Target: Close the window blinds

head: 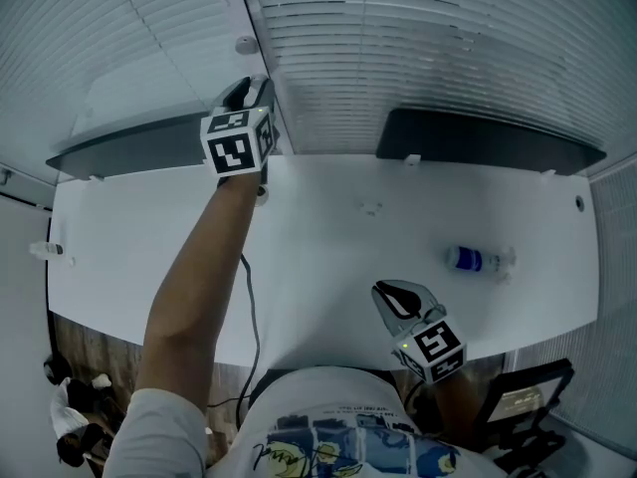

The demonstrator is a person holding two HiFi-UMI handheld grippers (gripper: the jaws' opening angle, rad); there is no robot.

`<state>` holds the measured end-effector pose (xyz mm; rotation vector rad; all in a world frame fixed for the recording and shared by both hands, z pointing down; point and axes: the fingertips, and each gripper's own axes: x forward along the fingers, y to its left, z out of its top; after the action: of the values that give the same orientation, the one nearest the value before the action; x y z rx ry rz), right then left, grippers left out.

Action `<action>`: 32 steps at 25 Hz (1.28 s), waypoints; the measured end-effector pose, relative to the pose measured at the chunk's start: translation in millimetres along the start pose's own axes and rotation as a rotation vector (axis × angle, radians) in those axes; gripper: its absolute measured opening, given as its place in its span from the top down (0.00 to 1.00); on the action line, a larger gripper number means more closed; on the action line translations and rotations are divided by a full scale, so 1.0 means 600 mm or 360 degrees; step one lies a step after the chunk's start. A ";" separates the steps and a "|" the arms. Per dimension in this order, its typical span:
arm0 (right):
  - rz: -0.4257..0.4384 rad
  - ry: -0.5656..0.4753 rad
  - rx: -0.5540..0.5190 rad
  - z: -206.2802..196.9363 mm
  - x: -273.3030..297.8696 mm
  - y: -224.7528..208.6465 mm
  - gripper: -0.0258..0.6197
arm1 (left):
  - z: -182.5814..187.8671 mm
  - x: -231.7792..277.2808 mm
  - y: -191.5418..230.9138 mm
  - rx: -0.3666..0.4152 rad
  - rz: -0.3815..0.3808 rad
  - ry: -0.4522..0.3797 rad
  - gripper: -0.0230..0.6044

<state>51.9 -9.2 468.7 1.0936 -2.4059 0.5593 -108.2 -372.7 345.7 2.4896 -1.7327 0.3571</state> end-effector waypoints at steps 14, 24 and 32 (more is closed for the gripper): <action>0.0001 0.0000 0.0012 0.000 -0.001 -0.001 0.93 | -0.021 0.000 -0.038 0.2119 0.0119 0.0032 0.69; -0.0016 -0.0008 0.0020 -0.003 -0.004 -0.007 0.93 | -0.030 0.013 -0.034 0.2314 0.0143 0.0085 0.77; -0.0013 -0.0009 0.0018 -0.001 -0.004 -0.004 0.93 | -0.019 0.012 -0.027 0.1882 0.0161 0.0085 0.76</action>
<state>55.4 -9.2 468.6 1.1108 -2.4051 0.5688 -92.3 -371.1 359.4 2.9210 -1.9313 1.8992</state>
